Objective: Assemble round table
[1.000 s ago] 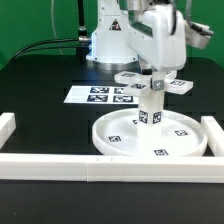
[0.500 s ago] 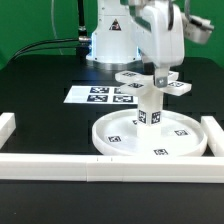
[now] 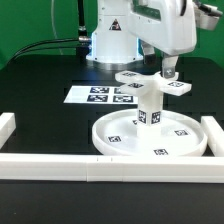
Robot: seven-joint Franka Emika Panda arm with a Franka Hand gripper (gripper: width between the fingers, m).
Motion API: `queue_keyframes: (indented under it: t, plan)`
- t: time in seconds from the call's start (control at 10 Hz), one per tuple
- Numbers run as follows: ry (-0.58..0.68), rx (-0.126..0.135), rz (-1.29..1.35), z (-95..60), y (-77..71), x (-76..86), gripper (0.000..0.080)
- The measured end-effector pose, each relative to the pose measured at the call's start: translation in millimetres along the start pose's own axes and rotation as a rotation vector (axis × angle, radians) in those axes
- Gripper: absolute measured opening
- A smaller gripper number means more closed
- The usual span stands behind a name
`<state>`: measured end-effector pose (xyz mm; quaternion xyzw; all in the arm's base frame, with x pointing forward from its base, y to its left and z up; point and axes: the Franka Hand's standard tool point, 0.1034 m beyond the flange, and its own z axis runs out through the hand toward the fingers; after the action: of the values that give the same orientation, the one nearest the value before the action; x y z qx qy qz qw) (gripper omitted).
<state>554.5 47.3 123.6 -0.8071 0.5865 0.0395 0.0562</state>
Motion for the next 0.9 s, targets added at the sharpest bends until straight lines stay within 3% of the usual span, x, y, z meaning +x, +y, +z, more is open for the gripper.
queue_keyframes:
  t: [0.3,0.5,0.9]
  plan:
    - [0.005,-0.007,-0.385,-2.1,-2.1,0.9,0.0649]
    - [-0.007,-0.026,-0.574,-4.0,-7.8,-3.7,0.0649]
    - [-0.003,-0.025,-0.914,-3.3,-7.8,-0.2,0.0649]
